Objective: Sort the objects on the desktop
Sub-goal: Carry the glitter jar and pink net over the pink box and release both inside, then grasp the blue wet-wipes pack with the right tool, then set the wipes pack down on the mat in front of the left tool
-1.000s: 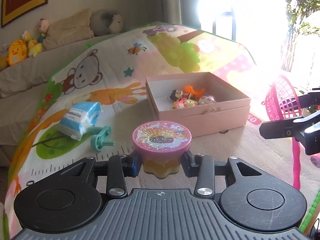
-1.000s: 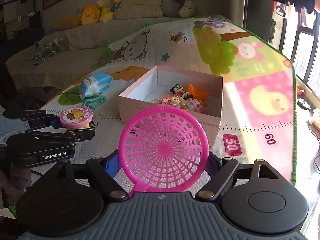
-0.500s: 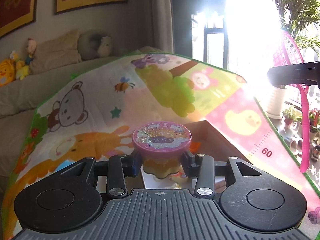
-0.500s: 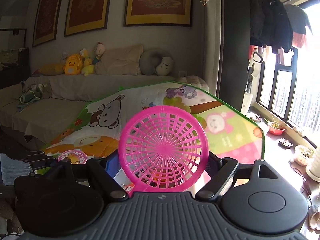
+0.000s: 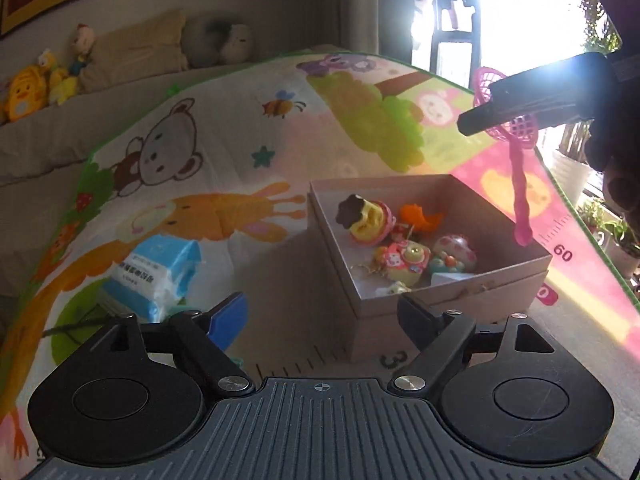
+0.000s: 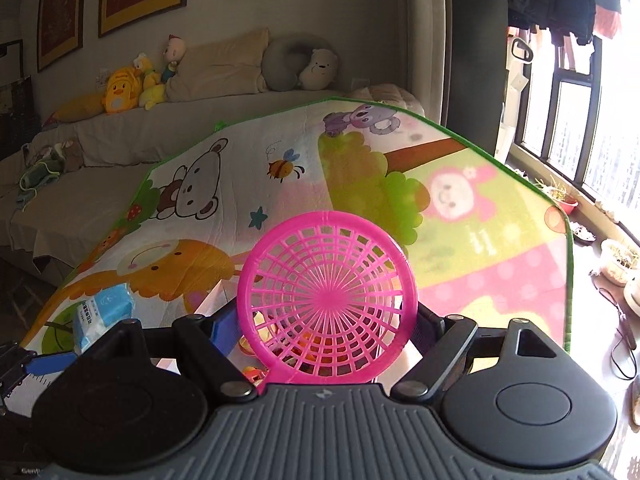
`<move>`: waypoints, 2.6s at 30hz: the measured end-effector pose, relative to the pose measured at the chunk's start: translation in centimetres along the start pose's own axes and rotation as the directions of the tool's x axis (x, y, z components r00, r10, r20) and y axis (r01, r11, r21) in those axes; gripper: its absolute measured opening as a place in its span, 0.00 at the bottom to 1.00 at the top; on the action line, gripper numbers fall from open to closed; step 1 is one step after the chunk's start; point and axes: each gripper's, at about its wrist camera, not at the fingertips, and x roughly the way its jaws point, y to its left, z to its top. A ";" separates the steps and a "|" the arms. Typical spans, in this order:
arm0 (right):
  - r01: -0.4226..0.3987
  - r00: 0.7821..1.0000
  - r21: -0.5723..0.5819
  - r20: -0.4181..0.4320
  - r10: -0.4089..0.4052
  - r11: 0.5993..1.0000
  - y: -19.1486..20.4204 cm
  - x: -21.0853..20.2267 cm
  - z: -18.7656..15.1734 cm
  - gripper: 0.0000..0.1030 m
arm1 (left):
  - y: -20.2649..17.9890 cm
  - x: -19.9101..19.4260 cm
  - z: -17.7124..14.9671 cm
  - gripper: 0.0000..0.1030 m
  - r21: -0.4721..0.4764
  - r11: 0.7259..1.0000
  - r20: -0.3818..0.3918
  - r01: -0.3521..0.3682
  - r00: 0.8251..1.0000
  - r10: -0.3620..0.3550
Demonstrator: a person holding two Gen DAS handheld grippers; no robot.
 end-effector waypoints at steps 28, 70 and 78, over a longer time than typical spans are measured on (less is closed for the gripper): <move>-0.300 0.931 -0.135 -0.256 0.259 0.944 22.0 9.0 -2.6 0.91 | 7.9 -3.4 -8.1 1.00 -0.083 0.968 -0.106 -0.239 0.967 0.230; -0.420 0.852 -0.119 -0.393 0.345 0.900 18.7 1.3 -8.0 0.73 | 3.6 -4.5 -8.4 1.00 0.030 0.988 -0.076 -0.152 0.985 0.154; -0.305 0.900 -0.128 -0.364 0.241 0.944 14.2 -0.4 -11.0 0.53 | 5.2 -4.1 -8.0 1.00 0.011 0.975 -0.097 -0.222 0.970 0.222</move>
